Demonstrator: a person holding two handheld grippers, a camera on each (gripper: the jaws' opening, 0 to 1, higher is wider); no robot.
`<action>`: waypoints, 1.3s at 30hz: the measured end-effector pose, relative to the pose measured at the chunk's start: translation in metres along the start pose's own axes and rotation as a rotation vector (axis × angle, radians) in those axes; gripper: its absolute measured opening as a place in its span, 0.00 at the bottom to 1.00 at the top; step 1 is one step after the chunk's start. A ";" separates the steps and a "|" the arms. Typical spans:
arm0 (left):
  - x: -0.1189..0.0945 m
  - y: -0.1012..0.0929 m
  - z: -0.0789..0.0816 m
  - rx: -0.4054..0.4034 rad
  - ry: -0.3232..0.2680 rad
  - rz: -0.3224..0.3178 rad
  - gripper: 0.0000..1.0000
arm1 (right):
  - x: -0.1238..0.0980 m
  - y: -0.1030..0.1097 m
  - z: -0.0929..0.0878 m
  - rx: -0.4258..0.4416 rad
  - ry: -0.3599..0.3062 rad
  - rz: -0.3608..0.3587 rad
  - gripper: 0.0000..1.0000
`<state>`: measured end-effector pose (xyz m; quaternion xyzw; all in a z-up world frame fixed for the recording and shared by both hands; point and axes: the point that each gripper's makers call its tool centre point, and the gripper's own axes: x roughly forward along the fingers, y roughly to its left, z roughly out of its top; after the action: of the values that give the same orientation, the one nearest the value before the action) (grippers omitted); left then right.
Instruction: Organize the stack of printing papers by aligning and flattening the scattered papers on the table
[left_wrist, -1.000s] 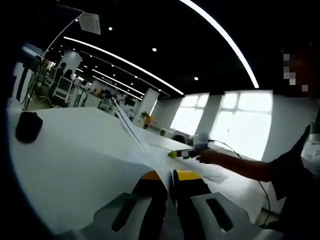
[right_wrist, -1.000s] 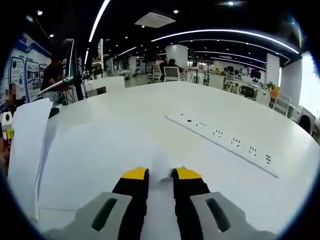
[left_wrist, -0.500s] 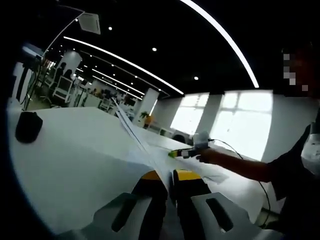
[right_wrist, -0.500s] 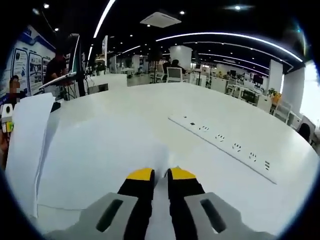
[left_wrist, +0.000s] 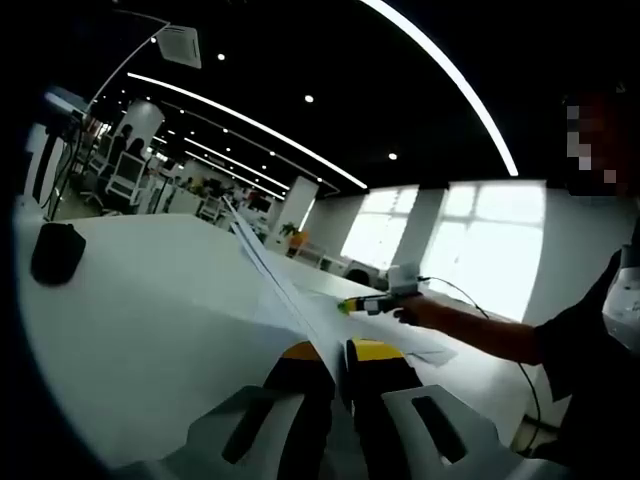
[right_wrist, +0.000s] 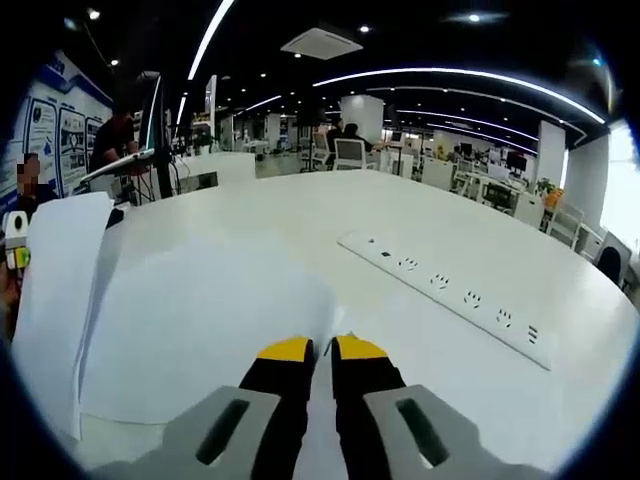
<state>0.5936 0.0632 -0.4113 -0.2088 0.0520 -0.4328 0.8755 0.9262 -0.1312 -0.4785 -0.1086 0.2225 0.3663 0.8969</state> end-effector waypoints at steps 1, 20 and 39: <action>0.000 0.000 0.000 0.000 0.000 0.000 0.09 | -0.001 0.000 0.001 0.000 -0.003 0.001 0.02; 0.000 0.000 -0.001 0.001 0.004 0.000 0.09 | -0.054 -0.004 0.048 -0.040 -0.149 -0.025 0.00; -0.001 0.005 -0.002 0.012 0.017 0.002 0.09 | -0.137 0.017 0.113 -0.172 -0.300 -0.045 0.00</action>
<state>0.5966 0.0660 -0.4150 -0.1998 0.0571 -0.4341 0.8766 0.8637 -0.1625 -0.3144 -0.1338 0.0518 0.3759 0.9155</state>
